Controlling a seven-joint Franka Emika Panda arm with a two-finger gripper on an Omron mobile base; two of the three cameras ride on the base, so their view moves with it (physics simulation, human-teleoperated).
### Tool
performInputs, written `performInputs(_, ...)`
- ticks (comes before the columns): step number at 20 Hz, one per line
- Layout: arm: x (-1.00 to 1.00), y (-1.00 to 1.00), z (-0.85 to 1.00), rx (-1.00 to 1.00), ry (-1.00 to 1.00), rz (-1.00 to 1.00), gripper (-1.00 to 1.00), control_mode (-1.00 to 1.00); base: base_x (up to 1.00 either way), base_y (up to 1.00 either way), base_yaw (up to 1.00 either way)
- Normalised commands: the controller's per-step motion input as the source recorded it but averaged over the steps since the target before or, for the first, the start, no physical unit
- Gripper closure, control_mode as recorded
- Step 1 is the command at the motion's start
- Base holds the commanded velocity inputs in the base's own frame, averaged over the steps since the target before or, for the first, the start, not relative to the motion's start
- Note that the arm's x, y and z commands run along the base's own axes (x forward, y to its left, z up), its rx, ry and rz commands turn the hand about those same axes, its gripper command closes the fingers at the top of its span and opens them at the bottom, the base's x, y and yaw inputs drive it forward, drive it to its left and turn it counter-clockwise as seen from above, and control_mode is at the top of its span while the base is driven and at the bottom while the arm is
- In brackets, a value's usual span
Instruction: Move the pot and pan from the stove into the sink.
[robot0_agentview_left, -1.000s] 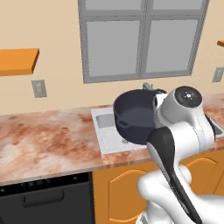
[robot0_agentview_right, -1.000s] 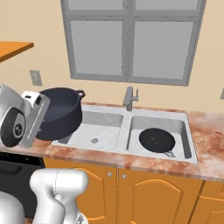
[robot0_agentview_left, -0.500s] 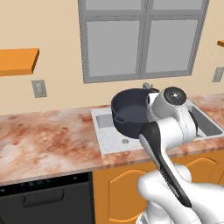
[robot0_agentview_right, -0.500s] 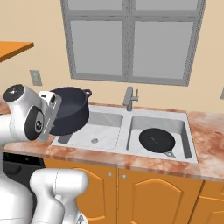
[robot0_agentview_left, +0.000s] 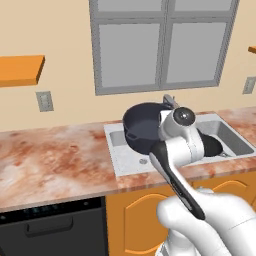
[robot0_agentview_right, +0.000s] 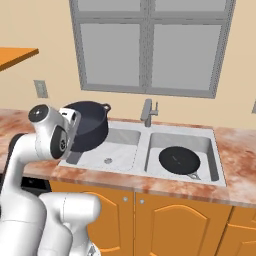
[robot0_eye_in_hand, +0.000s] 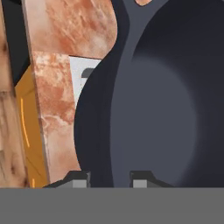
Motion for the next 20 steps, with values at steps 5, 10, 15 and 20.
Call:
performInputs(5,0.63,0.0,-0.37,0.0,-0.01,0.0,1.0,-1.0,0.0,0.0,0.0)
performInputs(10,0.43,0.0,-0.39,-0.01,-0.02,0.01,1.0,-1.0,0.0,0.0,0.0)
performInputs(15,0.13,0.0,-0.2,-0.02,0.0,0.0,1.0,-1.0,0.0,0.0,0.0)
performInputs(20,0.04,0.0,-0.18,0.0,0.01,-0.01,1.0,-1.0,0.0,0.0,0.0)
